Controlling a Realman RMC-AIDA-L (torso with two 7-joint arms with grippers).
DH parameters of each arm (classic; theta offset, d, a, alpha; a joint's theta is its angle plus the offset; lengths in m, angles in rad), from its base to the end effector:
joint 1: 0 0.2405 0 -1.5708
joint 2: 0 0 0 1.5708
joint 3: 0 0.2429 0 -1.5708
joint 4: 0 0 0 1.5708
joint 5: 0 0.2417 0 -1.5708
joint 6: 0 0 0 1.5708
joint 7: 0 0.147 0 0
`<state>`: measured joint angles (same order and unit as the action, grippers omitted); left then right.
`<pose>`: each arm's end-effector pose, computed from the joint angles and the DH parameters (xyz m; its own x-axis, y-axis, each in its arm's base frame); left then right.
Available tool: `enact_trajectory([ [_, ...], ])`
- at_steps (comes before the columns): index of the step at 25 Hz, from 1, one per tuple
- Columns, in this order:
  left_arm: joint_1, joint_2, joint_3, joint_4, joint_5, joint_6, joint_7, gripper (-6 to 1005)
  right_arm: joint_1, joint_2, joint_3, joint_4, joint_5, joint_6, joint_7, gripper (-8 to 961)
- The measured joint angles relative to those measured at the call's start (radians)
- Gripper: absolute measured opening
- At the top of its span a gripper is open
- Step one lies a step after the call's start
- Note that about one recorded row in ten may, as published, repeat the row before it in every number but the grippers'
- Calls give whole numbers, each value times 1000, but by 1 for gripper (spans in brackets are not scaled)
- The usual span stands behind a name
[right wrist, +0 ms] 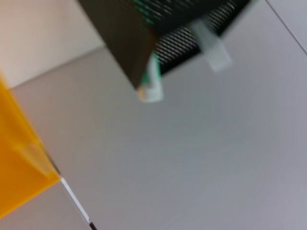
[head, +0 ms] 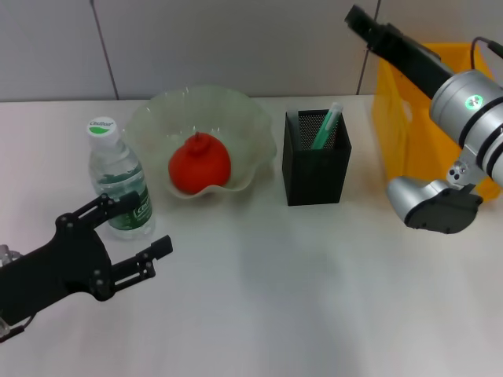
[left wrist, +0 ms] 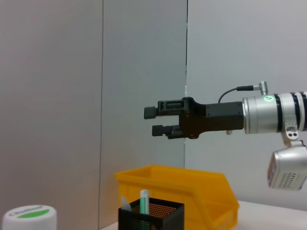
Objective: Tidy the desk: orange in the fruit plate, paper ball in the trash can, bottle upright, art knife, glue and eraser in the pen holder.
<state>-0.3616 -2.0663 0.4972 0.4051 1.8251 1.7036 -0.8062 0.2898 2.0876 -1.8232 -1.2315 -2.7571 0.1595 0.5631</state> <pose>-0.3180 0.2803 0.0035 0.7142 0.0174 0.6997 0.3865 -0.8432 -0.3736 0.1491 0.4226 -0.0064 -0.2006 0.2157 0.9556 0.9578 0.2482 0.1450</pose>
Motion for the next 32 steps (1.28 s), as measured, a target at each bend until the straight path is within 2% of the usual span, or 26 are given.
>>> enact_trajectory([
  [2, 2, 0, 4, -3, 3, 4, 3, 805, -2, -3, -7, 20, 27, 70, 57, 693],
  [6, 6, -1, 38, -12, 5, 10, 7, 805, 7, -3, 10, 29, 38, 206, 317, 693],
  [7, 6, -1, 52, -21, 5, 10, 11, 805, 21, -1, 24, 22, 71, 258, 432, 693],
  [8, 6, -1, 52, -21, 5, 10, 11, 805, 21, -1, 24, 22, 71, 258, 432, 693],
  [11, 4, -1, 74, -28, 6, 17, 17, 805, 46, -2, 37, 3, 203, 308, 554, 693],
  [12, 4, -1, 79, -28, 6, 18, 17, 805, 69, -4, 58, -3, 304, 341, 639, 693],
  [13, 4, -1, 79, -28, 6, 18, 17, 805, 69, -4, 58, -3, 304, 341, 639, 693],
  [16, -3, -2, 125, -38, 8, 19, 5, 805, 88, -5, 113, -17, 414, 357, 823, 692],
  [17, -4, -2, 135, -42, 8, 19, 1, 805, 89, -5, 142, -50, 484, 335, 972, 692],
  [18, -6, -1, 141, -43, 8, 20, -7, 805, 89, -5, 142, -50, 484, 335, 972, 692],
  [22, -8, 1, 156, -39, 14, 12, -39, 805, 75, -9, 209, -137, 535, 182, 1341, 692],
  [26, -9, 2, 157, -36, 17, -7, -48, 805, 87, -32, 225, -171, 495, 54, 1770, 692],
  [27, -10, 2, 157, -35, 18, -16, -48, 805, 100, -40, 219, -184, 450, 7, 1961, 692],
  [29, -20, 2, 157, -35, 19, -38, -49, 805, 103, -42, 217, -195, 434, -19, 2024, 693],
  [32, -41, 2, 158, -36, 24, -76, -55, 805, 100, -32, 213, -260, 435, -138, 2149, 693],
])
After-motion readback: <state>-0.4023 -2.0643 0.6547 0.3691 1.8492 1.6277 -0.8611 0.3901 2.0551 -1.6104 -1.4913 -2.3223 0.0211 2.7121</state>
